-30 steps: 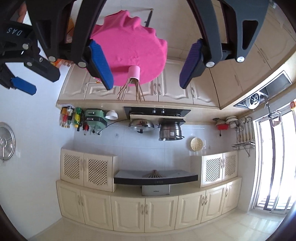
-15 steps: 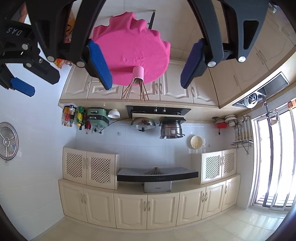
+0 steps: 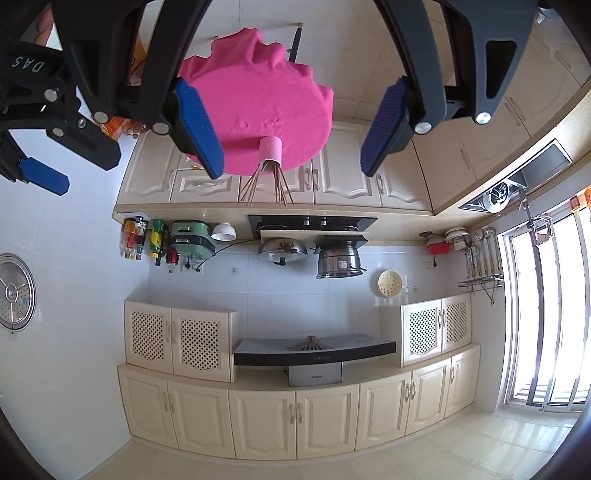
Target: Organize utensils
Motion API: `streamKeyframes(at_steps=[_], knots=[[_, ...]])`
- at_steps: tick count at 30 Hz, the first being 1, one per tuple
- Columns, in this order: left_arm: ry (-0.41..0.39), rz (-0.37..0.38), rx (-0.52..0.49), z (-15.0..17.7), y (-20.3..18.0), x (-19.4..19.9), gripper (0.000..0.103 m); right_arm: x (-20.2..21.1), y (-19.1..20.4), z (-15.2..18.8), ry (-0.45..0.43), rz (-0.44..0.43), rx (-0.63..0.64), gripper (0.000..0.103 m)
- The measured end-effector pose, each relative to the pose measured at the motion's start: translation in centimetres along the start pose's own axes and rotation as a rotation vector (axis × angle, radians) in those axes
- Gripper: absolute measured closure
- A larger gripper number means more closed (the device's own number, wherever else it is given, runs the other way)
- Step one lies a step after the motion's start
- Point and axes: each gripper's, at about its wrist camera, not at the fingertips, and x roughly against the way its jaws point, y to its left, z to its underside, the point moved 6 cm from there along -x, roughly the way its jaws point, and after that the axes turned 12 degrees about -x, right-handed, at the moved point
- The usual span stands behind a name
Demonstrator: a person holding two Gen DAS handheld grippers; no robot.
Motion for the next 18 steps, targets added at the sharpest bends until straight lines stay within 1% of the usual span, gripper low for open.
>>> streamKeyframes(at_steps=[18], knots=[[-0.003,-0.008,-0.012,0.9,1.1,-0.2,0.028,-0.9,0.7,0.7,0.025,0.004,0.006,0.01]])
